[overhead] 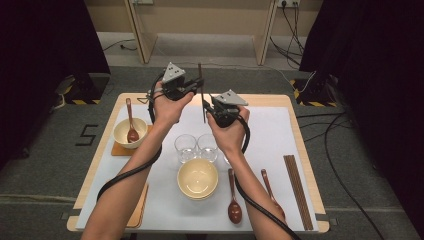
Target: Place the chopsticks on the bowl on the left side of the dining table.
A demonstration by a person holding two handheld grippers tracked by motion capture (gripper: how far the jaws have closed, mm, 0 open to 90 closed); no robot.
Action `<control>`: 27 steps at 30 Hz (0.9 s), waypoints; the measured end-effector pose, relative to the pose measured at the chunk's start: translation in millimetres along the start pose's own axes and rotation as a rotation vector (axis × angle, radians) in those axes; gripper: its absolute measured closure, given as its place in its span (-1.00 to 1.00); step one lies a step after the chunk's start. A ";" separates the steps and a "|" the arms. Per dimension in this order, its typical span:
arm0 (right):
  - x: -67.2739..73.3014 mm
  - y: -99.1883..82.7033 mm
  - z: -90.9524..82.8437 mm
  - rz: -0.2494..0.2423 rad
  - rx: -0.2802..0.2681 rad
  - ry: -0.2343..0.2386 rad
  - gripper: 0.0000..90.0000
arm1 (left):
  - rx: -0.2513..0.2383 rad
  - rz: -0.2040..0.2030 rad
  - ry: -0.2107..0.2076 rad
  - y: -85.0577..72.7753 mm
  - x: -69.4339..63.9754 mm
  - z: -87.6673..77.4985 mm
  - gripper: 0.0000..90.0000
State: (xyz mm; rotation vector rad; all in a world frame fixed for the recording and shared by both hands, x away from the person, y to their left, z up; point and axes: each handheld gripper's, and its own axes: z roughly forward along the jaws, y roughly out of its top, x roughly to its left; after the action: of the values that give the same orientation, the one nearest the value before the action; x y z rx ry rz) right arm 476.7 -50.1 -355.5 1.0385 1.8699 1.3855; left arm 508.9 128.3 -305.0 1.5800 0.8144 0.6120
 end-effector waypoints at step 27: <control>-22.6 -16.6 -19.6 0.034 0.009 -0.036 0.46 | -0.015 0.027 0.074 3.3 20.8 -29.4 0.86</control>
State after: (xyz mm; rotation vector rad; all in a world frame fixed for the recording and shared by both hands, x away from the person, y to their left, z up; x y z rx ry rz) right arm 468.6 -81.7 -365.7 1.0970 1.8415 1.3696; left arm 499.6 162.5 -298.0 1.5641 0.8426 0.6979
